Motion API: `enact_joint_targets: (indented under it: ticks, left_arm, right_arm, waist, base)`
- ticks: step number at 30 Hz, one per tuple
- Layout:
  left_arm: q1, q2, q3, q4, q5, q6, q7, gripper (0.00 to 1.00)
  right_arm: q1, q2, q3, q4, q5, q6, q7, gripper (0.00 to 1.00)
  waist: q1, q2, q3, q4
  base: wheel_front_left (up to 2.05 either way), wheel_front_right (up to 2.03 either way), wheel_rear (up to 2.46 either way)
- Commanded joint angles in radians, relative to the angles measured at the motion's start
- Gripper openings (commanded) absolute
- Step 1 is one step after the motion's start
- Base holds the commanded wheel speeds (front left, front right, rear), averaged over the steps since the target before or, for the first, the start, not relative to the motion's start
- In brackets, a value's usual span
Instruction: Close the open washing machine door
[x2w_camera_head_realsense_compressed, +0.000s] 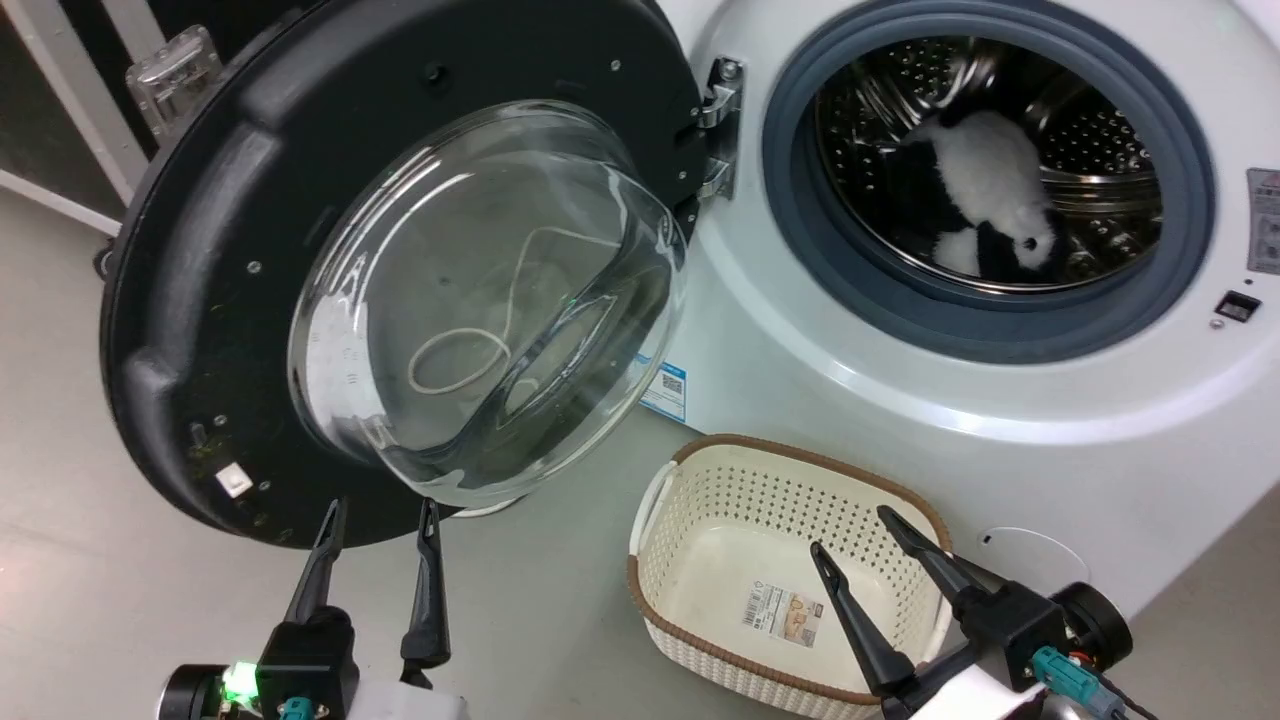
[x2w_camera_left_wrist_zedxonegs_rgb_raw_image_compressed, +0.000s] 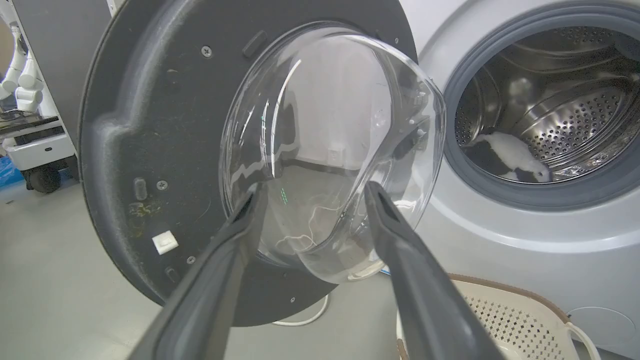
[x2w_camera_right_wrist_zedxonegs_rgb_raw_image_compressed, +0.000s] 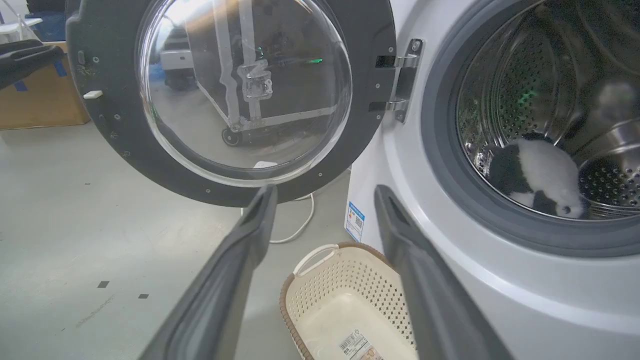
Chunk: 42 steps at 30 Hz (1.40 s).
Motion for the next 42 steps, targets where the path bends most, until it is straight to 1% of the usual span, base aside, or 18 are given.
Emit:
enact_joint_targets:
  ticks: [1,4,5,6,7,9,12,16,18,19,21,24,27,31,34,37,40,42]
  left_arm:
    - [0.018,0.001,-0.003,-0.006,0.000,0.008,-0.010,1.00]
    - [0.021,0.000,-0.006,-0.005,0.001,0.009,-0.016,1.00]
    - [0.021,0.000,-0.006,-0.007,0.001,0.008,-0.018,0.46]
    - [0.020,-0.001,-0.006,-0.014,-0.001,0.008,-0.020,0.11]
    - [0.020,-0.002,-0.006,-0.022,-0.004,0.007,-0.022,0.00]
    - [-0.005,-0.011,0.045,-0.119,-0.049,0.010,-0.035,0.00]
    - [-0.039,-0.012,0.099,-0.181,-0.090,-0.006,-0.041,0.00]
    - [-0.119,0.002,0.209,-0.225,-0.199,-0.053,-0.050,0.00]
    - [-0.174,0.031,0.263,-0.205,-0.267,-0.085,-0.053,0.00]
    - [-0.279,0.085,0.340,-0.141,-0.394,-0.116,0.013,0.00]
    - [-0.356,0.124,0.401,-0.084,-0.489,-0.119,0.084,0.00]
    - [-0.466,0.175,0.482,0.035,-0.624,-0.104,0.194,0.00]
    - [-0.556,0.222,0.531,0.170,-0.736,-0.090,0.311,0.00]
    - [-0.650,0.268,0.595,0.325,-0.859,-0.051,0.434,0.00]
    - [-0.710,0.278,0.662,0.428,-0.965,-0.006,0.515,0.00]
    - [-0.739,0.294,0.713,0.493,-1.043,0.020,0.585,0.00]
    - [-0.737,0.298,0.742,0.520,-1.107,0.020,0.658,0.00]
    - [-0.731,0.285,0.765,0.525,-1.158,0.017,0.704,0.00]
  right_arm:
    - [-0.018,-0.007,0.006,0.004,0.007,0.001,-0.010,1.00]
    - [-0.017,-0.009,0.013,0.007,0.008,0.001,-0.016,1.00]
    - [-0.017,-0.009,0.015,0.008,0.009,0.001,-0.018,1.00]
    - [-0.016,-0.010,0.017,0.009,0.009,0.001,-0.021,1.00]
    - [-0.015,-0.011,0.018,0.009,0.009,0.001,-0.023,1.00]
    - [-0.002,-0.009,0.018,0.008,0.004,0.001,-0.035,1.00]
    - [0.007,-0.011,0.009,0.003,-0.002,0.001,-0.041,1.00]
    - [0.027,-0.014,-0.009,-0.005,-0.015,0.001,-0.050,1.00]
    - [0.038,-0.014,-0.023,-0.010,-0.020,0.001,-0.054,1.00]
    - [0.052,-0.012,-0.044,-0.022,-0.028,0.001,-0.057,1.00]
    - [0.051,-0.013,-0.046,-0.030,-0.032,0.001,-0.057,1.00]
    - [0.041,-0.020,-0.055,-0.036,-0.040,0.001,-0.057,1.00]
    - [0.028,-0.028,-0.051,-0.039,-0.041,0.001,-0.057,1.00]
    - [0.015,-0.041,-0.040,-0.040,-0.039,0.001,-0.057,1.00]
    - [0.006,-0.050,-0.032,-0.036,-0.034,0.001,-0.057,1.00]
    - [-0.001,-0.057,-0.029,-0.031,-0.029,0.001,-0.057,1.00]
    - [-0.002,-0.057,-0.035,-0.028,-0.024,0.001,-0.057,1.00]
    - [0.000,-0.054,-0.038,-0.025,-0.022,0.001,-0.057,1.00]
  waist:
    - [0.0000,0.0000,0.001,0.006]
    - [0.0000,0.0000,0.001,0.018]
    - [0.0000,0.0000,0.001,0.022]
    - [0.0000,0.0000,0.001,0.027]
    - [0.0000,0.0000,0.001,0.031]
    - [0.0000,0.0000,0.005,0.058]
    - [0.0000,0.0000,0.018,0.070]
    - [0.0000,0.0000,0.034,0.085]
    - [0.0000,0.0000,0.039,0.092]
    - [0.0000,0.0000,0.053,0.086]
    - [0.0000,0.0000,0.067,0.067]
    - [0.0000,0.0000,0.095,0.040]
    - [0.0000,0.0000,0.121,0.012]
    - [0.0000,0.0000,0.149,-0.017]
    - [0.0000,0.0000,0.160,-0.035]
    - [0.0000,0.0000,0.164,-0.050]
    - [0.0000,0.0000,0.160,-0.058]
    - [0.0000,0.0000,0.153,-0.059]
  base:
    - [0.00,0.00,0.00]
    - [0.00,0.00,0.00]
    - [0.00,0.00,0.00]
    - [0.00,0.00,0.00]
    - [0.00,0.00,0.00]
    - [0.00,0.00,0.00]
    - [0.00,0.00,0.00]
    - [0.00,0.00,0.00]
    - [0.00,0.00,0.00]
    - [0.00,0.00,0.00]
    - [0.00,0.00,0.00]
    - [0.00,0.00,0.00]
    - [0.00,0.00,0.00]
    - [0.00,0.00,0.00]
    - [0.00,0.00,0.00]
    - [0.00,0.00,0.00]
    - [0.00,0.00,0.00]
    - [0.00,0.00,0.00]
